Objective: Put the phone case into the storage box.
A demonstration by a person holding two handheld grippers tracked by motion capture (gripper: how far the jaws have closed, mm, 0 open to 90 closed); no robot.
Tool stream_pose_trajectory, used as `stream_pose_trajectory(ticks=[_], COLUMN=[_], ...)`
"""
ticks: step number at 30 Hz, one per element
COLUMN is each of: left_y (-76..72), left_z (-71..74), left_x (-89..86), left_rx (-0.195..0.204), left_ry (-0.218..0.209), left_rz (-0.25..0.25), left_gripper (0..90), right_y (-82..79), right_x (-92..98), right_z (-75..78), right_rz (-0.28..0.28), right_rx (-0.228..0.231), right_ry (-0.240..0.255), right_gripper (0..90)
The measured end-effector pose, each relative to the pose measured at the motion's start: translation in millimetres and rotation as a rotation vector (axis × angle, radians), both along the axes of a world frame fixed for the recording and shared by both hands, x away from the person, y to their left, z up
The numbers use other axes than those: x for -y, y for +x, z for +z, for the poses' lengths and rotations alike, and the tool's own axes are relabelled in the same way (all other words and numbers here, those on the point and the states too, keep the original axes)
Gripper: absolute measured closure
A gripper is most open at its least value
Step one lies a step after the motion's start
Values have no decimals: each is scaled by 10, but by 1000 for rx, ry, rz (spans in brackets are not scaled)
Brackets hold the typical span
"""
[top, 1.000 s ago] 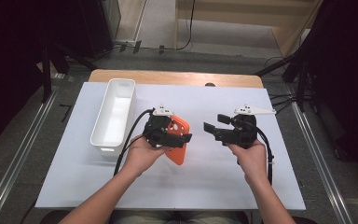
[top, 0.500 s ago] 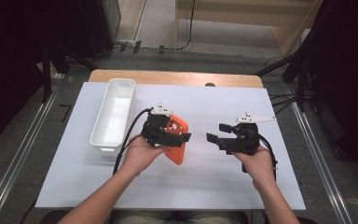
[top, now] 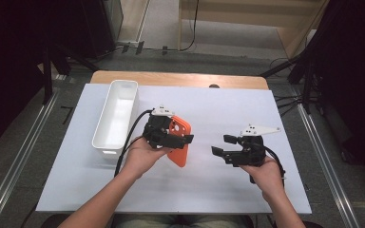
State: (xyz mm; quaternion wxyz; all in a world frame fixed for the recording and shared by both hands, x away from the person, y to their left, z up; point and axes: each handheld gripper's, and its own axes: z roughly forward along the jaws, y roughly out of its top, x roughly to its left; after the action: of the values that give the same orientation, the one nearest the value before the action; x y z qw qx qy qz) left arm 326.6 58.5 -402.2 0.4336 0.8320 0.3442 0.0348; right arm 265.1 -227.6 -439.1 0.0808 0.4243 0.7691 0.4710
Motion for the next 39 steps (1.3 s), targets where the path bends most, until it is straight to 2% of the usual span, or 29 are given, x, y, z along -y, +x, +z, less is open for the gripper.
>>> stream_pose_trajectory(ticks=[4,8,10,12,14,15,21,24,27,33,39], left_y=[6,12,13,13,20,29,37,41,51,61,42], left_z=[2,6,13,22,30,41,73,92,121,222,265], left_x=[-9,-13,-17,-25,-35,-52,-79,-91,-114,-192,-242], left_rx=[-7,-14,-13,-12,-11,-14,-18,-23,-29,-31,-34], left_ry=[0,2,9,6,-1,3,6,4,9,7,20], left_rz=[-2,-11,-17,-16,-16,-22,-28,-30,-44,-55,-61], left_gripper=[151,151,152,151,152,151,151,151,151,151,151], right_y=[-42,-92,-110,-134,-150,-172,-221,-246,-264,-265,-258], right_x=[31,71,88,102,121,133,150,160,171,196,197], right_z=[-38,-100,-131,-163,-200,-224,-274,-303,-316,-335,-348], right_rz=[4,15,13,17,18,15,31,37,25,20,32], right_rx=[-5,-4,-9,-17,-6,-22,-32,-27,-27,-29,-43], right_ry=[-1,28,27,14,-4,-5,-17,-38,-57,-55,-54], right_gripper=[255,255,255,255,255,255,255,255,255,255,255])
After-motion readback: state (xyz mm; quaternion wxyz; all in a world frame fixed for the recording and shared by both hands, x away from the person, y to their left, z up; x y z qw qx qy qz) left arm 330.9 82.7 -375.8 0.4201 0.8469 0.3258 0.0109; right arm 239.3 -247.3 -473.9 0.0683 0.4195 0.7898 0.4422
